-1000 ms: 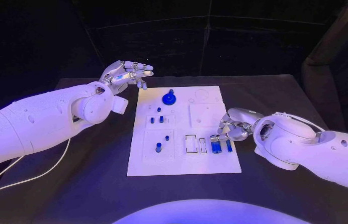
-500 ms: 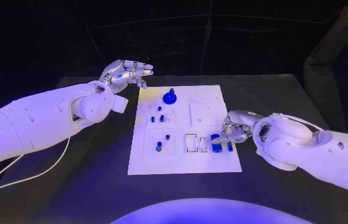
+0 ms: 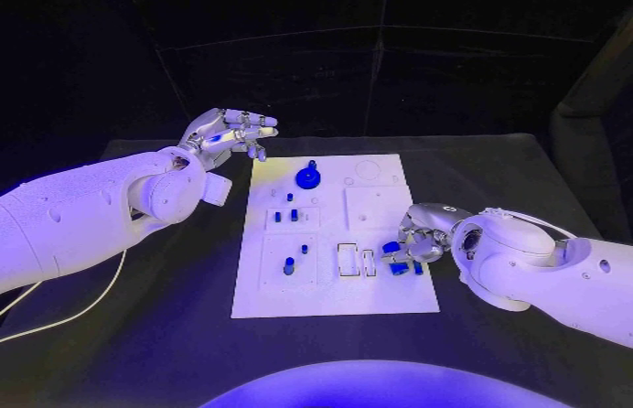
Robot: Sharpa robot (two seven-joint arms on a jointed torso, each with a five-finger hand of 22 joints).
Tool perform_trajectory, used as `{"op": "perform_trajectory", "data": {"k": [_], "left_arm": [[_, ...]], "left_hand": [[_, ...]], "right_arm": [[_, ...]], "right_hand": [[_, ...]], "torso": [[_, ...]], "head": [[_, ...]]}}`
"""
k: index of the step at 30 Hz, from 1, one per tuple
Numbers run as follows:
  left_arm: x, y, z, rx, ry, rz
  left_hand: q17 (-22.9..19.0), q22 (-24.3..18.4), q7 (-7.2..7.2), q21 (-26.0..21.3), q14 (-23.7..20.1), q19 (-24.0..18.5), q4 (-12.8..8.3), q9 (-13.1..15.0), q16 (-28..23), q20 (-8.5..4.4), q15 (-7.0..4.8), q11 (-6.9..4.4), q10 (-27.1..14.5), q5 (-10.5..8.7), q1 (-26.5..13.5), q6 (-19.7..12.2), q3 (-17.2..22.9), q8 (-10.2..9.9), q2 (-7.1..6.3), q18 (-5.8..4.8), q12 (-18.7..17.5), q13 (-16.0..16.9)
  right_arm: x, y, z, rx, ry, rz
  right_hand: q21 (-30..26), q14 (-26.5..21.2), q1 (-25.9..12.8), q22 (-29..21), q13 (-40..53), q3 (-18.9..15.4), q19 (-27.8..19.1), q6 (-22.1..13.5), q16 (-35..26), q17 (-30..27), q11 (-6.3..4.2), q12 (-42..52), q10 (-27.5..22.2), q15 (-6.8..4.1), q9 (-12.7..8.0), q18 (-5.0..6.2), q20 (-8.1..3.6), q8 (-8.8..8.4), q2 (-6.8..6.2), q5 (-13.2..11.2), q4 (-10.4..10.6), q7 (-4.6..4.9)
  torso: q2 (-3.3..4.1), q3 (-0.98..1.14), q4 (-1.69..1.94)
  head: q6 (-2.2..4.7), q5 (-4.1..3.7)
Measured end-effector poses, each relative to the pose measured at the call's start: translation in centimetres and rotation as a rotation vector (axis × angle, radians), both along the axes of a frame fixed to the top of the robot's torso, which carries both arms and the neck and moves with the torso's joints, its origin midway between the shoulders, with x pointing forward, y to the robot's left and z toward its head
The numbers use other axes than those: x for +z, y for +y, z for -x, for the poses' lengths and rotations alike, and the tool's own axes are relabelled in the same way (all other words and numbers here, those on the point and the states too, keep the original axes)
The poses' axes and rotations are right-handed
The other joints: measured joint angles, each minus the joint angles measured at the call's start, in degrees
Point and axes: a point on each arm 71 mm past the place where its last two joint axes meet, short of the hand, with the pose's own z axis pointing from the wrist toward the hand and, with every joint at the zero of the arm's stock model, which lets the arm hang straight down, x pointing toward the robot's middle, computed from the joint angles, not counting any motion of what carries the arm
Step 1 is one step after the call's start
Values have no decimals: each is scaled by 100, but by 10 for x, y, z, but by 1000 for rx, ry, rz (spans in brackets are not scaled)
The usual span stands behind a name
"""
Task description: Assemble the parts on the task board
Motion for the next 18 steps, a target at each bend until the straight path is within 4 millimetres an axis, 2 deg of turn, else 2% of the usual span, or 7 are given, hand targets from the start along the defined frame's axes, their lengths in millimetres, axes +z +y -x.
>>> {"op": "perform_trajectory", "data": {"k": [6, 12, 14, 18], "left_arm": [[0, 0, 0, -1, 1, 0], [0, 1, 0, -1, 1, 0], [0, 1, 0, -1, 1, 0], [0, 2, 0, 0, 2, -1]], "left_hand": [[1, 0, 0, 0, 0, 0, 0, 0, 0, 0, 0, 0, 0, 0, 0, 0, 0, 0, 0, 0, 0, 0], [-6, -4, 0, 0, 0, 0, 0, 0, 0, 0, 0, 0, 0, 0, -21, 0, 0, 0, 22, 0, 0, 1], [-6, -4, 0, 0, 0, 0, 0, 0, 0, 0, 0, 0, 0, 0, -21, 0, 0, 0, 22, 0, 0, 1], [-6, -4, 0, 0, 0, 0, 0, 0, 0, 0, 0, 0, 0, 0, -21, 0, 0, 0, 22, 0, 0, 1]], "right_arm": [[-1, 2, 0, -1, -3, -3], [-1, 3, 2, -8, -6, -17], [-1, 3, 3, -16, -7, -30], [-1, 0, 8, -44, -3, -70]], "right_hand": [[23, 21, 188, 38, 53, 34, 0, -13, 9, 40, -19, 0, 19, -21, 114, 0, 0, 36, 188, 710, -36, -13], [53, 21, 358, 84, 109, 39, 21, -14, 46, 97, -42, 0, 42, -20, 169, -3, -21, 59, 279, 1118, -42, -12], [63, 21, 391, 92, 119, 42, 21, -15, 46, 115, -51, 0, 52, -19, 188, -93, -21, 80, 312, 1205, -45, -13], [63, 21, 460, 96, 124, 44, 21, -27, 46, 124, -62, 0, 62, -19, 185, -92, -21, 58, 323, 1365, -48, -22]], "torso": [[-1, -2, 0], [-4, -3, 0], [-4, -3, 1], [-4, -3, 0]], "head": [[-7, -9], [-10, -9], [-7, -5], [3, -1]]}}
